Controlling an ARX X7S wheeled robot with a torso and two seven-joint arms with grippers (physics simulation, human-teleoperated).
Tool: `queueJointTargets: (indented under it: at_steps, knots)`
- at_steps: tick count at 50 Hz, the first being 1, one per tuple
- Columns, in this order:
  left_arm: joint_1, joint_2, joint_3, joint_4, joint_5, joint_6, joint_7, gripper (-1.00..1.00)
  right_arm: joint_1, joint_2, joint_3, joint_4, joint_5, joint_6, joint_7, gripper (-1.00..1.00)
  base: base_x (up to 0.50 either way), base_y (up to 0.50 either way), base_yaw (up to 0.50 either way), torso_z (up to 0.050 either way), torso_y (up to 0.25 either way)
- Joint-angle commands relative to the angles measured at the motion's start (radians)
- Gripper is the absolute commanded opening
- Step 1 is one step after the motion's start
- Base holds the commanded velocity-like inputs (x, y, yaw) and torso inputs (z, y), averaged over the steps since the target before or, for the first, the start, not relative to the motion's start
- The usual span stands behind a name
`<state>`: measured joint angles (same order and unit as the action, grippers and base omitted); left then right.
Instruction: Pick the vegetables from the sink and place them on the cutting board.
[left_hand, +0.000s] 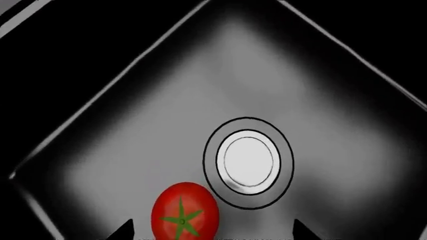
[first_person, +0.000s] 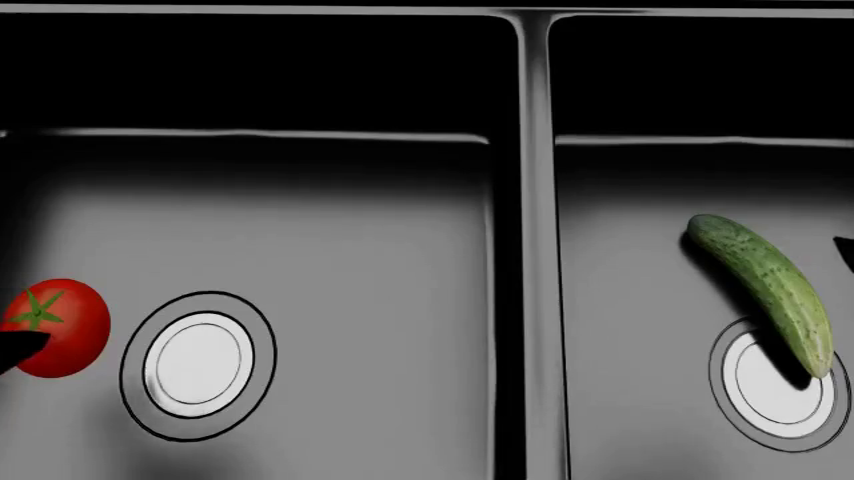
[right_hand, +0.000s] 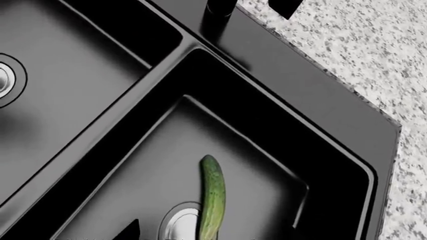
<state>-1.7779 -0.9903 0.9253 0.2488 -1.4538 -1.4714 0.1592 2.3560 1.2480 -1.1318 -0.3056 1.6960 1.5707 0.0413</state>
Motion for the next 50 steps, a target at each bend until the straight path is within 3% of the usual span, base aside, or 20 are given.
queueJointTargets:
  at_steps: [1,14,50]
  knots:
    - [0.000,0.004,0.038,-0.002,0.047,0.017,0.030,1.00,0.000,0.005,0.000,0.000,0.016,0.000,0.014,1.00,0.00,0.00,0.00,0.000,0.000]
    - [0.011,0.017,0.091,-0.015,0.137,0.059,0.075,1.00,0.000,-0.016,0.004,0.021,0.062,0.000,0.057,1.00,0.00,0.00,0.00,0.000,0.000]
    - [0.085,0.044,0.177,-0.011,0.211,0.122,0.086,1.00,0.000,-0.010,0.012,0.026,0.107,0.000,0.091,1.00,0.00,0.00,0.00,0.000,0.000]
